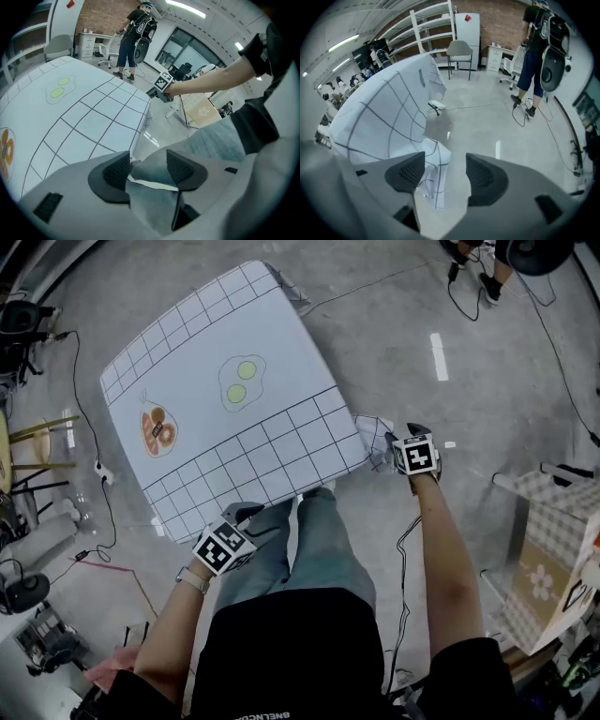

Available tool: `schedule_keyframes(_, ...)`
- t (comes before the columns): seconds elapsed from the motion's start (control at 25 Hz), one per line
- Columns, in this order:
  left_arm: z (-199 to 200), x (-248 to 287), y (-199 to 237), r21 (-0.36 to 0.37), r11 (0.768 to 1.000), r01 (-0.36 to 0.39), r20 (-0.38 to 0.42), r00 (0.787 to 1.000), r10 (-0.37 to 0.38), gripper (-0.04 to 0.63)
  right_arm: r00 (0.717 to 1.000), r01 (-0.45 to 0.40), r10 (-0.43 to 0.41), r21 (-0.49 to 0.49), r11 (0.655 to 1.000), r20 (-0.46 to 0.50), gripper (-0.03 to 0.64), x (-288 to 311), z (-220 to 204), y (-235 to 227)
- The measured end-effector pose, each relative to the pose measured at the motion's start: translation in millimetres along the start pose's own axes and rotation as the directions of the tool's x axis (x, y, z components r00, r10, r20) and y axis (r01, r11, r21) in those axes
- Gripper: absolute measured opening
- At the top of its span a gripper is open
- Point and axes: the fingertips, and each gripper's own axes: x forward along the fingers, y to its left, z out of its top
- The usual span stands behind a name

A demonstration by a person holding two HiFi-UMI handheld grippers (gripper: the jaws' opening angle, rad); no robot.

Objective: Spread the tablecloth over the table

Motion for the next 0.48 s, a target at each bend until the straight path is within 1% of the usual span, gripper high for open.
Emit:
schedule_keyframes(0.12,-6,-7,2,-0.046,0.999,-0.029,0.028,0.999,0.031,0.244,0.997,-0.022,0.025,0.031,0.999,-0.072,0.262,38,-8,-9)
schedule_keyframes(0.24,-9,-8,6,-0.088,0.995,-0.043,0.047,0.998,0.047,0.244,0.985,-0.096,0.101,0.044,0.994,-0.143,0.261,71,-22,-4)
schedule_keyframes(0.28,-9,-7,9,-0.098,0.994,-0.047,0.052,0.997,0.053,0.244,0.98,-0.109,0.114,0.042,0.993,-0.16,0.23,80,-26,-4)
schedule_keyframes(0.32,-8,-5,12,-0.109,0.993,-0.052,0.057,0.997,0.058,0.244,0.977,-0.117,0.121,0.037,0.992,-0.173,0.181,87,-28,-4)
schedule_keyframes(0.48,0,3,24,-0.145,0.988,-0.058,0.069,0.995,0.069,0.244,0.967,-0.161,0.165,0.037,0.986,-0.194,0.178,115,-33,3)
